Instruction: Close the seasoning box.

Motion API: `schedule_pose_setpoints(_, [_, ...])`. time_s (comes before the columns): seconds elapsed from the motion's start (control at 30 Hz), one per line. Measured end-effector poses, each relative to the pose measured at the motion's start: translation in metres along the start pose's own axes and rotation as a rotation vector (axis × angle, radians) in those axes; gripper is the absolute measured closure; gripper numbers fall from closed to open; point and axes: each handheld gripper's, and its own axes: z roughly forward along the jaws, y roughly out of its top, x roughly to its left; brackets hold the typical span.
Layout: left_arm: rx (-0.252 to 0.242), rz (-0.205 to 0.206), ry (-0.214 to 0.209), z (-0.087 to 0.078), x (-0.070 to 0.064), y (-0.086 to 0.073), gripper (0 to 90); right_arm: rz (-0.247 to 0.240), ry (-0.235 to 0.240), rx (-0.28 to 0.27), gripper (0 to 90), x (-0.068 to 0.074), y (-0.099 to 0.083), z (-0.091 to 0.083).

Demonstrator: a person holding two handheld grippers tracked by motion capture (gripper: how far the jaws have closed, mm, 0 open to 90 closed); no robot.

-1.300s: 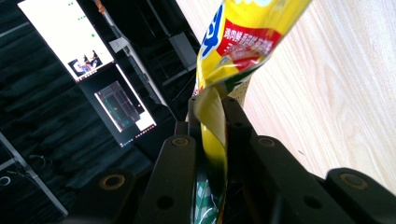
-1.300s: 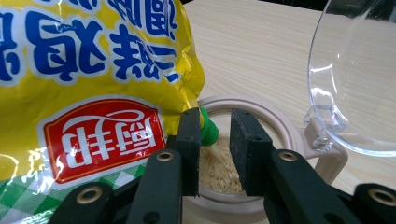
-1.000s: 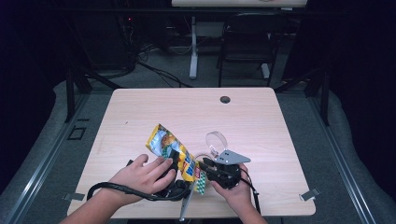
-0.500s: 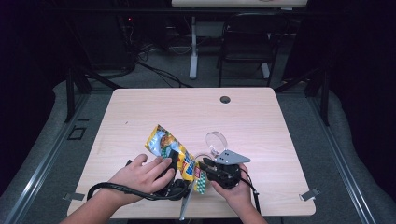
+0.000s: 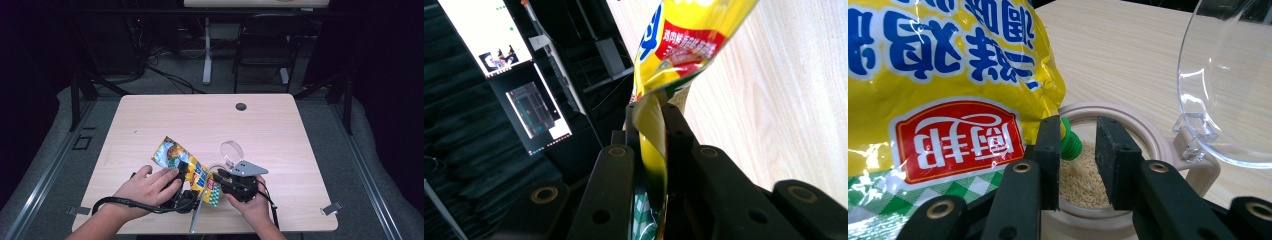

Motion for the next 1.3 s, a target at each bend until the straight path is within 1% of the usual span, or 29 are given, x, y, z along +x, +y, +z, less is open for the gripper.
schedule_pose_setpoints(0.07, [-0.005,-0.015,-0.004,0.000,-0.002,-0.001,85.1,0.000,-0.001,0.000,72.1,0.000,0.000,0.000])
schedule_pose_setpoints(0.1, [-0.005,-0.015,-0.004,0.000,-0.002,-0.001,85.1,0.000,-0.001,0.000,72.1,0.000,0.000,0.000])
schedule_pose_setpoints(0.13, [-0.006,-0.033,-0.012,0.001,-0.003,-0.003,85.1,0.000,-0.003,-0.002,72.1,0.000,0.000,0.000])
schedule_pose_setpoints(0.23, [-0.012,-0.041,-0.015,0.001,-0.004,-0.004,85.1,0.001,-0.004,-0.005,72.1,0.000,0.000,0.000])
schedule_pose_setpoints(0.27, [-0.015,-0.061,-0.028,0.002,-0.005,-0.005,85.1,0.002,-0.005,-0.005,72.1,0.000,0.000,0.000])
schedule_pose_setpoints(0.33, [-0.021,-0.067,-0.031,0.003,-0.005,-0.006,85.1,0.002,-0.006,-0.004,72.1,0.000,0.000,0.000])
schedule_pose_setpoints(0.37, [-0.023,-0.080,-0.043,0.004,-0.006,-0.008,85.1,0.001,-0.007,-0.004,72.1,0.000,0.000,0.000])
schedule_pose_setpoints(0.43, [-0.025,-0.083,-0.043,0.004,-0.007,-0.008,85.1,0.001,-0.007,-0.003,72.1,0.000,0.000,0.000])
schedule_pose_setpoints(0.47, [-0.031,-0.096,-0.051,0.005,-0.008,-0.010,85.1,0.001,-0.007,-0.003,72.1,0.000,0.000,0.000])
schedule_pose_setpoints(0.57, [-0.038,-0.110,-0.056,0.006,-0.008,-0.012,85.1,0.002,-0.007,-0.004,72.0,0.000,0.000,0.000])
schedule_pose_setpoints(0.6, [-0.047,-0.133,-0.063,0.007,-0.009,-0.012,85.1,0.001,-0.007,-0.005,72.0,0.000,0.000,0.000])
schedule_pose_setpoints(0.7, [-0.054,-0.155,-0.078,0.008,-0.011,-0.015,85.2,0.001,-0.007,-0.004,71.9,0.000,0.000,0.000])
schedule_pose_setpoints(0.77, [-0.061,-0.177,-0.085,0.008,-0.012,-0.016,85.3,0.000,-0.007,-0.003,71.8,0.000,0.000,0.000])
schedule_pose_setpoints(0.8, [-0.061,-0.177,-0.085,0.008,-0.012,-0.016,85.3,0.000,-0.007,-0.003,71.8,0.000,0.000,0.000])
schedule_pose_setpoints(0.87, [-0.068,-0.198,-0.090,0.009,-0.013,-0.018,85.3,0.001,-0.006,-0.005,71.6,0.000,0.000,0.000])
schedule_pose_setpoints(0.93, [-0.073,-0.209,-0.090,0.009,-0.015,-0.019,85.3,0.001,-0.006,-0.007,71.3,-0.001,0.000,0.000])
schedule_pose_setpoints(0.97, [-0.075,-0.220,-0.092,0.009,-0.015,-0.019,85.3,0.003,-0.007,-0.009,71.2,-0.001,0.000,0.000])
schedule_pose_setpoints(1.0, [-0.078,-0.245,-0.101,0.009,-0.016,-0.021,85.3,0.004,-0.003,-0.010,70.8,-0.001,0.000,0.000])
schedule_pose_setpoints(1.1, [-0.081,-0.251,-0.107,0.010,-0.016,-0.021,85.3,0.005,-0.002,-0.010,70.2,-0.001,0.000,-0.001])
schedule_pose_setpoints(1.13, [-0.086,-0.267,-0.117,0.010,-0.017,-0.023,85.4,0.005,-0.004,-0.011,69.8,-0.002,0.000,-0.001])
schedule_pose_setpoints(1.2, [-0.087,-0.273,-0.118,0.010,-0.017,-0.023,85.4,0.004,-0.002,-0.013,69.7,-0.002,0.000,-0.001])
schedule_pose_setpoints(1.23, [-0.080,-0.274,-0.135,0.010,-0.016,-0.024,85.4,0.007,-0.002,-0.018,69.4,-0.002,0.000,-0.001])
schedule_pose_setpoints(1.27, [-0.090,-0.283,-0.123,0.010,-0.017,-0.025,85.4,0.009,0.000,-0.020,69.2,-0.002,0.000,-0.001])
schedule_pose_setpoints(1.3, [-0.093,-0.291,-0.125,0.011,-0.018,-0.025,85.4,0.011,0.000,-0.019,69.1,-0.002,0.001,-0.001])
